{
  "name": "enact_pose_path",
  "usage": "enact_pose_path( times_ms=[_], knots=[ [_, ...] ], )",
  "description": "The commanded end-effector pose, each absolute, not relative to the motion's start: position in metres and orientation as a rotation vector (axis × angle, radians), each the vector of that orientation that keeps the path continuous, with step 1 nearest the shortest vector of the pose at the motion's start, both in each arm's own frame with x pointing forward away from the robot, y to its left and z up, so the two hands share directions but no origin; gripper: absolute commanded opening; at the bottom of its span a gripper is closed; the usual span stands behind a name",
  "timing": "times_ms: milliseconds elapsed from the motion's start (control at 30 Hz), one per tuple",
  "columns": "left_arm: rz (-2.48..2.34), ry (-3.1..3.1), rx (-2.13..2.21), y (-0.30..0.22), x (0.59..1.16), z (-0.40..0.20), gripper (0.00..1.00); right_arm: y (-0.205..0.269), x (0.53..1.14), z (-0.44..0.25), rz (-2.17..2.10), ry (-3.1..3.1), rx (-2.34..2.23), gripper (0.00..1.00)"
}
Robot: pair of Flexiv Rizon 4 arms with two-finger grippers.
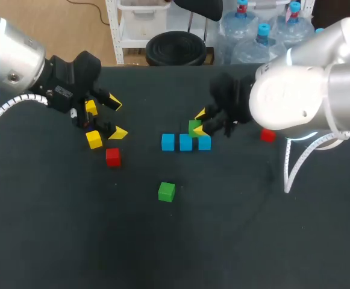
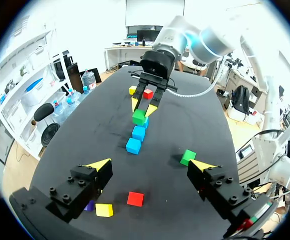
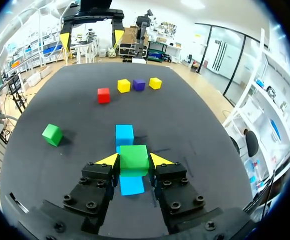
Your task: Place the blue cubes, place green cubes on the blue cubes, place the yellow cubes on the green cubes, then place the red cubes on the yellow cubes, and place purple cube on the red cubes.
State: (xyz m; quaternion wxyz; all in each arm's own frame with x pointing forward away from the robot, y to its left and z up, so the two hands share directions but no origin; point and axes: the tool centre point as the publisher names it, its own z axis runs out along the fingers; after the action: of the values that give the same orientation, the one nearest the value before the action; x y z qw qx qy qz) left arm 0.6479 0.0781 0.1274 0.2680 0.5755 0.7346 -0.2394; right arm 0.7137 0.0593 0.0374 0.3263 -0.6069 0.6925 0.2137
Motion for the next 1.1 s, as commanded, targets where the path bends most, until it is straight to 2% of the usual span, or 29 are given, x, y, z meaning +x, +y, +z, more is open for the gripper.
enact_pose_path(
  times_ms=[33, 1100],
  knots=[
    [-0.649, 1.974, 1.552, 0.0796, 0.6472, 0.1267, 1.0, 0.0612, 0.7178, 0.0345, 0.568, 1.815, -1.593, 0.0],
    [-0.649, 1.974, 1.552, 0.0796, 0.6472, 0.1267, 1.0, 0.0621, 0.7178, 0.0276, 0.598, 1.833, -1.589, 0.0]
  ],
)
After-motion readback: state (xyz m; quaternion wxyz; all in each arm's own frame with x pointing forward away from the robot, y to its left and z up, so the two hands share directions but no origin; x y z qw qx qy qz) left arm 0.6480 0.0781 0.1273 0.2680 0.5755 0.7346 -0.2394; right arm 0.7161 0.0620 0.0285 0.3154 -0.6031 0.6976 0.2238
